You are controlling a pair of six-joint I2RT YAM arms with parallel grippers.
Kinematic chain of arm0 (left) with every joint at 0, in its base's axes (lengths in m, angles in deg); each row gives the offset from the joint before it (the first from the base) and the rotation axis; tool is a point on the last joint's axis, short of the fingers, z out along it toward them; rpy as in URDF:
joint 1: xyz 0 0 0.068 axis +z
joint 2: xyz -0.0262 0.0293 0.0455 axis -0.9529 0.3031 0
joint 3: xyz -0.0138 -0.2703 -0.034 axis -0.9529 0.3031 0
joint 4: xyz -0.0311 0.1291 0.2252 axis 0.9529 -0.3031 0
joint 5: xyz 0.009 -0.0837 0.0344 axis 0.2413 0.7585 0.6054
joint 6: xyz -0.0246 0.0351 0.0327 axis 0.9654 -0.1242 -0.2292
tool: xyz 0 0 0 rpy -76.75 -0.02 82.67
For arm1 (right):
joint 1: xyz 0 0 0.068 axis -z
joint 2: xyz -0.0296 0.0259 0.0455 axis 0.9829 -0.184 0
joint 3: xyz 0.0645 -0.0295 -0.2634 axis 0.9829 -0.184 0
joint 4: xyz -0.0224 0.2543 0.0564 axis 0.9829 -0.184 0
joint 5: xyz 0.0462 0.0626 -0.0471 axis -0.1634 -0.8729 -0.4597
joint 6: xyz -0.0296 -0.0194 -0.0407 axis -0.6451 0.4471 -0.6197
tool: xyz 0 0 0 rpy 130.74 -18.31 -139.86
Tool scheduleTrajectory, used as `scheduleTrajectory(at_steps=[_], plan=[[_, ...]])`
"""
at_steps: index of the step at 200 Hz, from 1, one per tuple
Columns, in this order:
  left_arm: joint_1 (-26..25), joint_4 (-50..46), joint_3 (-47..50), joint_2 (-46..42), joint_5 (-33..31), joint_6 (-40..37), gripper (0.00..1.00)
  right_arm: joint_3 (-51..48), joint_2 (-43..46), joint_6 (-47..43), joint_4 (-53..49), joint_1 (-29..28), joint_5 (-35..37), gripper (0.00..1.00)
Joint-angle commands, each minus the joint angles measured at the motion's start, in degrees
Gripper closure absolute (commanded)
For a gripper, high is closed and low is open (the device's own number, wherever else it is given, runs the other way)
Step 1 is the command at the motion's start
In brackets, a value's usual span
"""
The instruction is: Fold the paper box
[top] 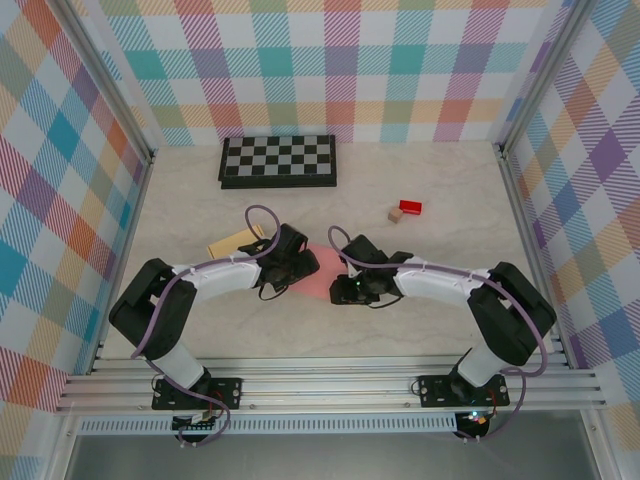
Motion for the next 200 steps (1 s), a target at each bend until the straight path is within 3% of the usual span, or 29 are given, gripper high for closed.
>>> scheduleTrajectory(at_steps=[1, 24, 64, 104, 138, 170, 200], plan=[[0.0, -4.9, 1.0, 3.1, -1.9, 0.8, 0.23, -1.0, 0.9, -2.6, 4.1, -0.5, -3.2, 0.62], [0.0, -4.9, 0.8, 3.4, -1.8, 0.8, 0.23, -0.1, 1.8, -2.4, 4.5, -0.5, -4.8, 0.61], [0.0, -5.3, 0.5, 3.5, -1.8, 0.7, 0.23, 2.1, 0.8, -7.7, 0.1, -0.5, -0.3, 0.61], [0.0, -5.0, 0.6, 4.0, -1.6, 0.6, 0.25, -1.5, -0.2, -12.6, 4.5, -0.5, 1.4, 0.63], [0.1, -5.1, 0.6, 4.5, -1.5, 0.2, 0.26, -2.4, -0.5, -15.1, 3.9, -0.6, 5.3, 0.67], [0.1, -5.9, 0.1, 4.8, -2.0, -0.3, 0.26, -0.8, -1.3, -15.8, -1.5, -0.6, 12.6, 0.63], [0.1, -6.2, 0.0, 5.1, -2.2, -0.7, 0.26, -0.5, -1.0, -15.5, -3.2, -0.6, 15.3, 0.62]])
